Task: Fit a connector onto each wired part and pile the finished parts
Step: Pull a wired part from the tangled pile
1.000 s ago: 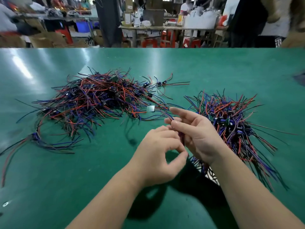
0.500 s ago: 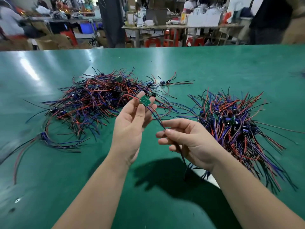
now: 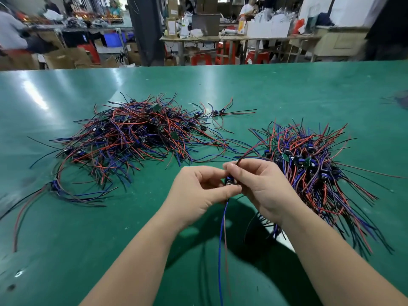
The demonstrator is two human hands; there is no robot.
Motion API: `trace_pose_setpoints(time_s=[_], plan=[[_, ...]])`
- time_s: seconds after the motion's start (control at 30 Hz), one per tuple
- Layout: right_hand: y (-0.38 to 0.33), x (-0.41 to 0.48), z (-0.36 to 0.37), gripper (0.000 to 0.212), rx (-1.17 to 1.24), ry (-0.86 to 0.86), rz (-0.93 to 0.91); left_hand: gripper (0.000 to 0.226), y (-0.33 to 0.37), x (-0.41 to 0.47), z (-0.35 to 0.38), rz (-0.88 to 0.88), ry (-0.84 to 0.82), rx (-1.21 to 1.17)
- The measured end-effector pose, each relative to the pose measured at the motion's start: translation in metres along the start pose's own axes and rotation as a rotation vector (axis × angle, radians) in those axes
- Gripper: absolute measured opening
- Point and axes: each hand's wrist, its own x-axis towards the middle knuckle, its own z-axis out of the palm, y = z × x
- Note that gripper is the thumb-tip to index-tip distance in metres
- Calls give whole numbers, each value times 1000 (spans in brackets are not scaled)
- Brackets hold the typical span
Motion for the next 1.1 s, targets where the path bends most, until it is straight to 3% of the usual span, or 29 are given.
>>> trace_pose_setpoints(time_s=[0.13,0.27,0.43,0.6,0.77,0.87,0.97,1.03,1.1], plan=[[-1,2,-4,10,-11,67,30,34,-1,1,5,-87,84,-92],[-2,2,-4,9,-88,141,19,8,-1,1,5,-179,32,-152],[-18,3,-13,11,-22,273,-136,18,4,-4,-6,-251,-255,-47],[-29,6,-31,22,73,459,-149,19,7,-10,-7,-312,-556,50],[-26,6,-28,31,89,377,-108,29,8,-11,-12,-243,-662,14],[-28,6,-31,40,130,286,-1,26,10,-10,-15,-100,-594,-323],[-24,3,-26,13,10,137,66,35,10,-3,-16,-45,-378,-699],[-17,-1,-18,18,-32,-28,50,40,9,1,-13,-27,-191,-764],[-11,-4,-9,27,60,-169,30,41,7,4,-7,55,1,-579]])
